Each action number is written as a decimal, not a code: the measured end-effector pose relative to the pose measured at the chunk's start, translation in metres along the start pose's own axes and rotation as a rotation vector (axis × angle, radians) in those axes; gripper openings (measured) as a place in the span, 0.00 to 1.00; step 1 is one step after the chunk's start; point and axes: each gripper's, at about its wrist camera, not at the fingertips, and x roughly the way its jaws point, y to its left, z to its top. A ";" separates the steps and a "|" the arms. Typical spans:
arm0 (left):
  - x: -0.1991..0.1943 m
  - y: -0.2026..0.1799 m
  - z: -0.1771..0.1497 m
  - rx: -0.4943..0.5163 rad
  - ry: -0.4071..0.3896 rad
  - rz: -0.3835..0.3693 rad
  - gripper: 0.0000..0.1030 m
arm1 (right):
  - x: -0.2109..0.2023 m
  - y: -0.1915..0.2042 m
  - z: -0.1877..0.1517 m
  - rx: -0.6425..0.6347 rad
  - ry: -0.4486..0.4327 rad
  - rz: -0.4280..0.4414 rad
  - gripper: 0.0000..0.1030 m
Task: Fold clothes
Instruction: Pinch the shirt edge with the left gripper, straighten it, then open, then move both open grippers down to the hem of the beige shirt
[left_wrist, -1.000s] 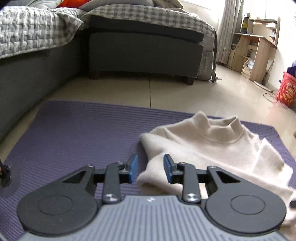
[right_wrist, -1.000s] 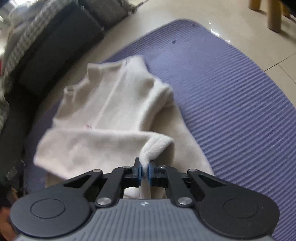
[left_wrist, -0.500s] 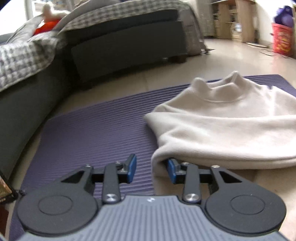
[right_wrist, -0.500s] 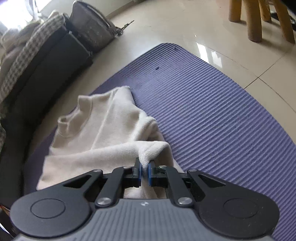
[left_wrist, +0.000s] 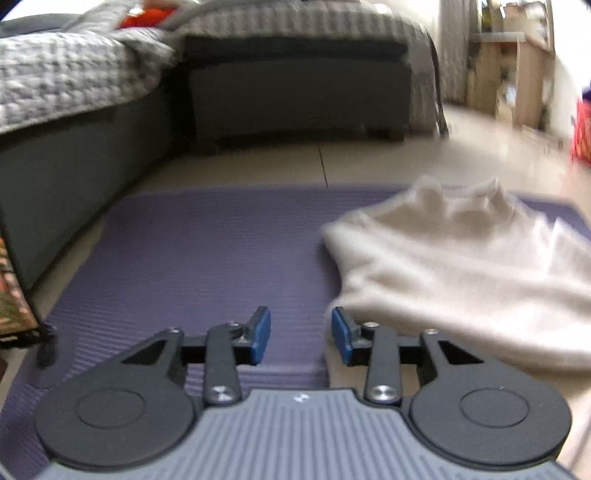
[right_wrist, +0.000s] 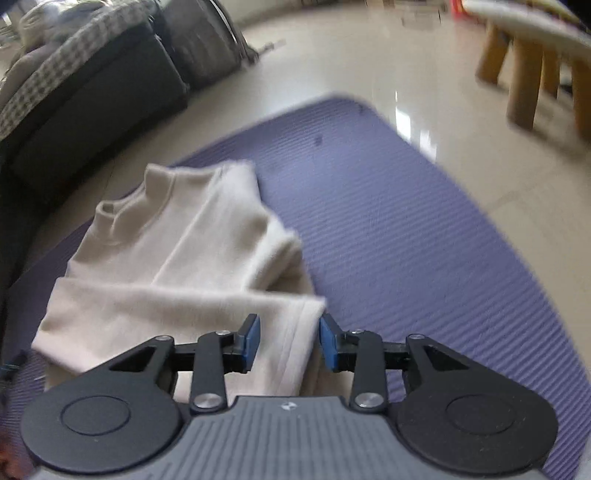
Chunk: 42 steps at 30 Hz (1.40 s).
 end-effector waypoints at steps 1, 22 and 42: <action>-0.002 -0.001 0.006 -0.013 -0.012 -0.020 0.25 | -0.001 0.003 0.000 -0.017 -0.017 -0.006 0.35; 0.049 -0.025 -0.009 0.090 0.137 -0.098 0.08 | 0.014 0.016 -0.003 -0.156 0.011 -0.038 0.28; -0.024 -0.009 -0.045 -0.008 0.379 -0.159 0.43 | -0.021 -0.016 -0.020 -0.022 0.134 0.037 0.35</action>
